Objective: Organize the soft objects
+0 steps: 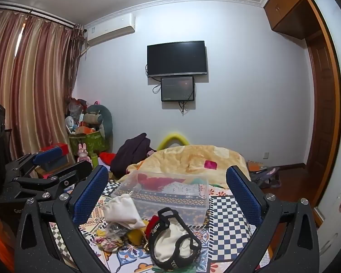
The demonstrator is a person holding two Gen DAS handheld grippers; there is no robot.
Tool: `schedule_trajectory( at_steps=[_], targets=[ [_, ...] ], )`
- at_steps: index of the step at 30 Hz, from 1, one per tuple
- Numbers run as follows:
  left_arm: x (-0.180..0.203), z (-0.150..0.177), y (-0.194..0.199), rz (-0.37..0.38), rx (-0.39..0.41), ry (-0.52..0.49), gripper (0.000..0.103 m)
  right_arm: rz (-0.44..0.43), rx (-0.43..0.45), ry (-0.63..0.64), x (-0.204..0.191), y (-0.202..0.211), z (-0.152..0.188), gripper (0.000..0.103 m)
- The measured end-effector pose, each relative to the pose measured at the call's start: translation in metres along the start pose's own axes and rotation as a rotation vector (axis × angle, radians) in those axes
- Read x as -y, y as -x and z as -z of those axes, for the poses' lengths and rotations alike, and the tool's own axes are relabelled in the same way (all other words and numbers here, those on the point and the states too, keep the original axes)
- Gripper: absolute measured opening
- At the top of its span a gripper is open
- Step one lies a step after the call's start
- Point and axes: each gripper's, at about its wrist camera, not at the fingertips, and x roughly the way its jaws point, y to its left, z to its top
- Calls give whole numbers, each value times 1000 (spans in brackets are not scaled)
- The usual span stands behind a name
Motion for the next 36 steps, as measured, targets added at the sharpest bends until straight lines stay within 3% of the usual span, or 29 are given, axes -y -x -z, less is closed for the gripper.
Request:
schedule_trajectory(
  at_steps=[36],
  targets=[
    [4, -7, 2, 1, 10, -7, 103, -3, 9, -11, 1, 4, -4, 103]
  ],
)
